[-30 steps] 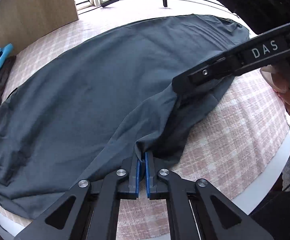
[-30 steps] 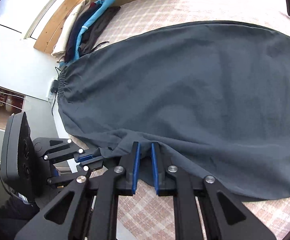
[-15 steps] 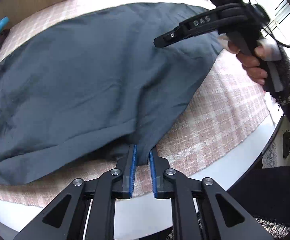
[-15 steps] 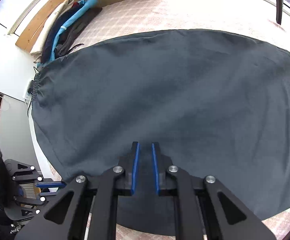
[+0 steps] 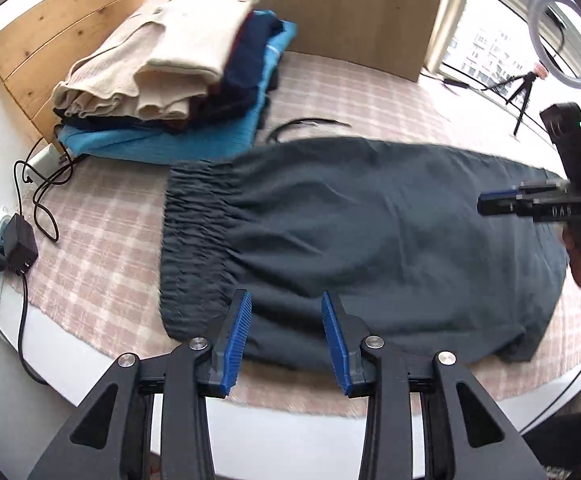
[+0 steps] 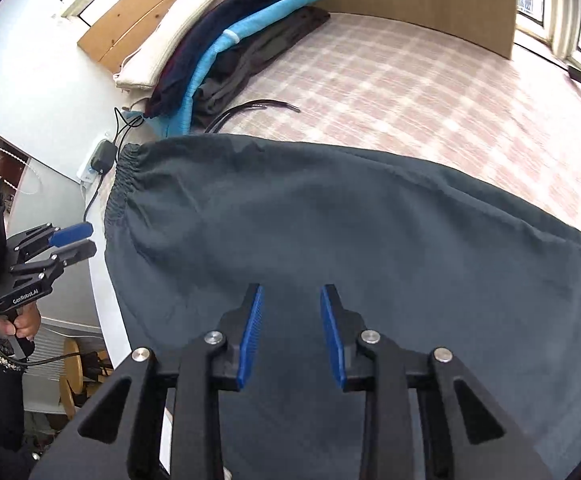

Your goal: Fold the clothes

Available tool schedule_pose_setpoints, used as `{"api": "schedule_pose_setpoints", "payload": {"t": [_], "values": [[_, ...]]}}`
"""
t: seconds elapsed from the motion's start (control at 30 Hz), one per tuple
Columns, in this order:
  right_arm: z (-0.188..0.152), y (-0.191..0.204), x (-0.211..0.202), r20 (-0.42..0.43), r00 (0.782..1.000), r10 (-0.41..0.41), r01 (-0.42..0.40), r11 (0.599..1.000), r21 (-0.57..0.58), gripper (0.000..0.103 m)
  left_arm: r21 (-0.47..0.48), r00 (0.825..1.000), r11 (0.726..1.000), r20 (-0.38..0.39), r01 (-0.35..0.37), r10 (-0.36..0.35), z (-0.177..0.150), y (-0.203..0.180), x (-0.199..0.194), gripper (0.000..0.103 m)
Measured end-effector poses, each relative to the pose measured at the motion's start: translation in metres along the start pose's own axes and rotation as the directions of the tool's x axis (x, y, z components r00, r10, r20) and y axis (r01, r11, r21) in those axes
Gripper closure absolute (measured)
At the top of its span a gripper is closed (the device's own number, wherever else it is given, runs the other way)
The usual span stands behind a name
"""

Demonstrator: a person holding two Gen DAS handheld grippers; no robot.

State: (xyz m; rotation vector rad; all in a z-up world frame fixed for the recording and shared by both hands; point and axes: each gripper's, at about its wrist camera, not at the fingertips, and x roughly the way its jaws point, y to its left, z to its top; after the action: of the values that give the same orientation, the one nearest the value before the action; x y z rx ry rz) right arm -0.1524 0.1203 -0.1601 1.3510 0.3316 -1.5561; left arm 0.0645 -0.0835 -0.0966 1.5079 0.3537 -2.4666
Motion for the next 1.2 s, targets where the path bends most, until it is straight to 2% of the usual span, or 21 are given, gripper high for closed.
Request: {"api": "schedule_pose_setpoints", "payload": {"t": [0.07,0.13,0.2,0.23,0.3,0.33,0.4,0.47,0.57,0.6,0.7,0.8,0.87,0.9,0.97,1.03,1.13,1.2], "values": [[0.016,0.009,0.021,-0.002,0.999,-0.045,0.045,0.999,-0.007,0.074,-0.041,1.0,0.999,0.026,0.007,-0.006,0.012,0.026,0.016,0.067],[0.028,0.011,0.033,-0.009,0.992,-0.123,0.123,0.992,0.013,0.074,-0.077,1.0,0.997,-0.016,-0.013,0.012,0.027,0.046,0.044,0.065],[0.037,0.008,0.035,-0.03,0.98,-0.197,0.199,0.978,0.067,0.076,-0.108,0.994,0.993,-0.097,0.039,-0.049,0.031,0.064,0.064,0.063],[0.042,0.007,0.035,-0.041,0.972,-0.233,0.236,0.967,0.093,0.076,-0.119,0.992,0.989,-0.087,0.082,-0.093,0.029,0.073,0.06,0.063],[0.048,0.013,0.031,-0.034,0.958,-0.283,0.285,0.952,0.113,0.075,-0.115,0.994,0.989,-0.041,0.093,-0.098,0.026,0.094,0.041,0.063],[0.051,0.026,0.026,-0.009,0.963,-0.269,0.269,0.958,0.099,0.075,-0.114,0.995,0.989,-0.024,0.098,-0.101,0.024,0.105,0.033,0.06],[0.058,0.057,0.025,0.019,0.981,-0.191,0.189,0.979,0.076,0.075,-0.123,0.983,0.976,-0.017,0.178,-0.181,0.024,0.126,0.027,0.05],[0.069,0.093,0.03,0.048,0.992,-0.114,0.112,0.993,0.043,0.075,-0.124,0.97,0.963,-0.021,0.239,-0.243,0.028,0.142,0.027,0.049],[0.091,0.14,0.048,0.093,0.994,-0.057,0.061,0.998,-0.036,0.075,-0.061,0.971,0.971,-0.048,0.232,-0.235,0.043,0.144,0.042,0.049],[0.099,0.156,0.055,0.107,0.994,-0.038,0.045,0.997,-0.063,0.074,-0.041,0.965,0.967,-0.069,0.252,-0.254,0.046,0.141,0.049,0.049],[0.113,0.175,0.076,0.088,0.994,-0.067,0.078,0.99,-0.119,0.065,0.029,0.943,0.946,-0.09,0.323,-0.319,0.054,0.13,0.057,0.05],[0.123,0.171,0.093,0.045,0.998,-0.053,0.058,0.991,-0.123,0.063,0.102,0.94,0.935,-0.065,0.339,-0.334,0.058,0.118,0.059,0.054],[0.122,0.166,0.101,0.002,0.998,-0.057,0.057,0.988,-0.144,0.063,0.119,0.921,0.914,-0.066,0.389,-0.383,0.06,0.116,0.059,0.062],[0.121,0.164,0.105,-0.02,0.998,-0.06,0.056,0.986,-0.154,0.063,0.126,0.913,0.904,-0.068,0.408,-0.402,0.06,0.116,0.057,0.063],[0.114,0.163,0.109,-0.075,0.993,-0.086,0.071,0.979,-0.19,0.075,0.156,0.903,0.889,-0.068,0.43,-0.425,0.059,0.116,0.052,0.063],[0.108,0.161,0.114,-0.129,0.985,-0.115,0.084,0.97,-0.226,0.075,0.165,0.891,0.876,-0.072,0.454,-0.448,0.061,0.119,0.048,0.064],[0.108,0.167,0.105,-0.097,0.984,-0.146,0.116,0.957,-0.266,0.074,0.176,0.875,0.857,-0.08,0.484,-0.478,0.063,0.12,0.044,0.064],[0.112,0.173,0.099,-0.062,0.987,-0.145,0.121,0.948,-0.294,0.067,0.193,0.878,0.857,-0.095,0.478,-0.469,0.065,0.119,0.046,0.064]]}}
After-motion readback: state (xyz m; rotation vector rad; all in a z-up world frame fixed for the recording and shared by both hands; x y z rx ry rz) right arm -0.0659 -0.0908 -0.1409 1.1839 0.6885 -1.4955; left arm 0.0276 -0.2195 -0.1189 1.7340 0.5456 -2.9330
